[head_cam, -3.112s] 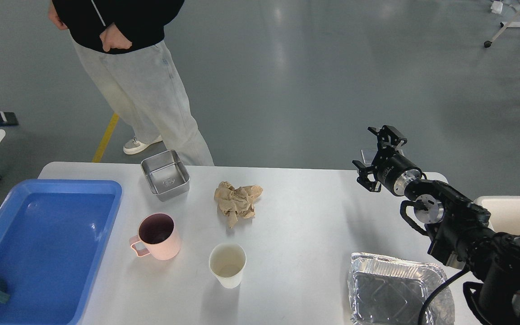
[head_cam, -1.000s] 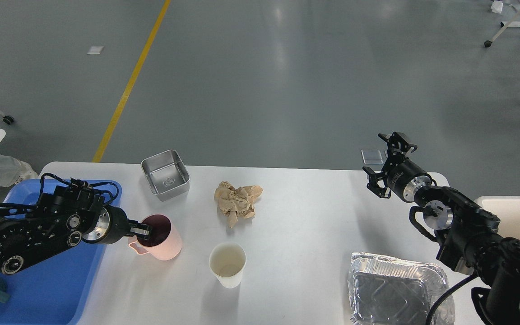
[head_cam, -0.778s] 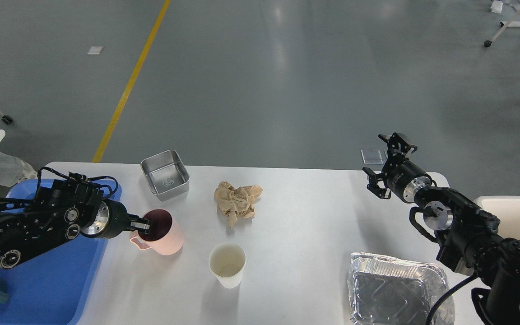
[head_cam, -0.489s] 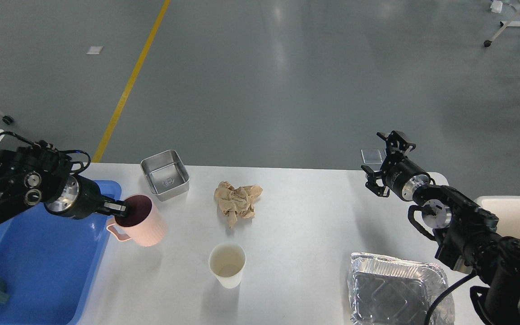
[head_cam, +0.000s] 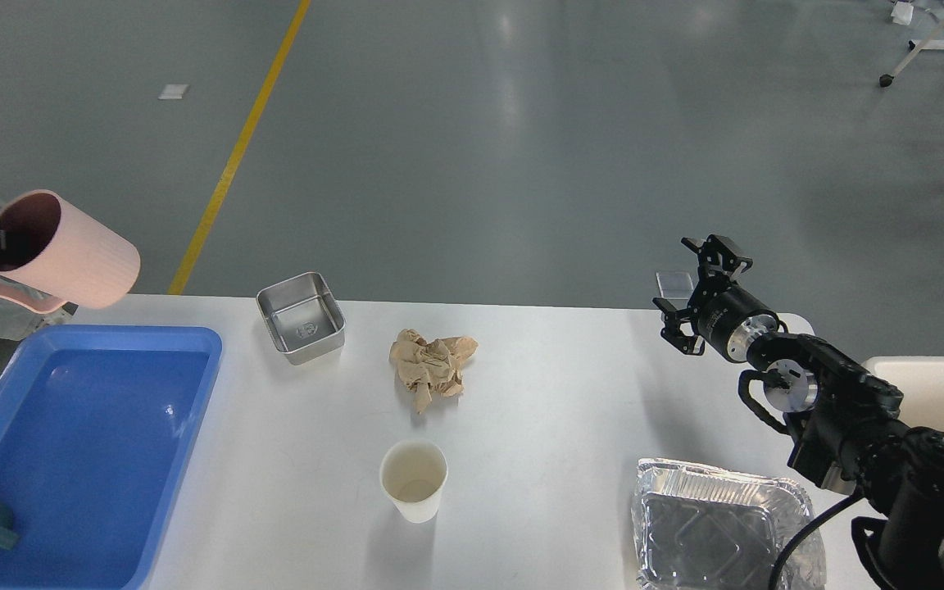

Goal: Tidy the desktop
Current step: 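Lift the pink mug and carry it over the blue basin, then lower the pink mug into the basin and open the left gripper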

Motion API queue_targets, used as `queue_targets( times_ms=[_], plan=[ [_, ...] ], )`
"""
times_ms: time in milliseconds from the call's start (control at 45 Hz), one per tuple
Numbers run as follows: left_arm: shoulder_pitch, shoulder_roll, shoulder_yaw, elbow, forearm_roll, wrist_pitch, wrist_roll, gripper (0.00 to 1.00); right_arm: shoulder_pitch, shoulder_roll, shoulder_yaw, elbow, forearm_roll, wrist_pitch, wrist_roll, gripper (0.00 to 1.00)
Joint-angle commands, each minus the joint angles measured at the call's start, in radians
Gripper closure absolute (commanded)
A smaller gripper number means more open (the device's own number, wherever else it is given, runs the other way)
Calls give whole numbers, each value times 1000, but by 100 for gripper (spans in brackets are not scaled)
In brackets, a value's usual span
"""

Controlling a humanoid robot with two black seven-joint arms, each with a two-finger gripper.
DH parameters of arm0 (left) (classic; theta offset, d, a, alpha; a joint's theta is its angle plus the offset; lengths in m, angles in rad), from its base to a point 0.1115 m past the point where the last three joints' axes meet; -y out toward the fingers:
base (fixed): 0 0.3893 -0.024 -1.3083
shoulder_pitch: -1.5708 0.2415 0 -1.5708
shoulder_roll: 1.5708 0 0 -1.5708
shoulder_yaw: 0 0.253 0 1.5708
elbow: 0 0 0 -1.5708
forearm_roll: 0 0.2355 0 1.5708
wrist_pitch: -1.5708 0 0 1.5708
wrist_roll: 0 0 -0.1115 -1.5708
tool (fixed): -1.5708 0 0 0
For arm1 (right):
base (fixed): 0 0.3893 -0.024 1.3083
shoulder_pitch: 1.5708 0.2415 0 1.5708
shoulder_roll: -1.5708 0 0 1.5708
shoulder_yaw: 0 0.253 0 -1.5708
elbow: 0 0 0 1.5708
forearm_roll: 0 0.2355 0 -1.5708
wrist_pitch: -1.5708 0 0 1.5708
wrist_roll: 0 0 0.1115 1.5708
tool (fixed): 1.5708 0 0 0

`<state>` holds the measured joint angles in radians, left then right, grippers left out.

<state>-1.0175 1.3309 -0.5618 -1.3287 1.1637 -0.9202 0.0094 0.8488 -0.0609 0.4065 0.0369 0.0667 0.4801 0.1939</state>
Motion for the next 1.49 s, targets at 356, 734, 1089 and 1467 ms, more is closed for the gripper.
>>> queue_targets(
  times_ms=[356,734,1089,1467],
  plan=[
    [17,113,-24,9,-45,-6,8,100,1,15,0,0,-1,-3,-1,0],
    [39,27,437,17,-41,274,-2,100,-2,13,0,0,1,-3,-1,0],
    [94,-2,672,19,-33,460,-54,100,-2,15,-1,1,-1,-3,-1,0],
    [261,-114,674,54,-33,597,-60,100,-2,9,-35,0,-1,-2,-1,0]
  ],
)
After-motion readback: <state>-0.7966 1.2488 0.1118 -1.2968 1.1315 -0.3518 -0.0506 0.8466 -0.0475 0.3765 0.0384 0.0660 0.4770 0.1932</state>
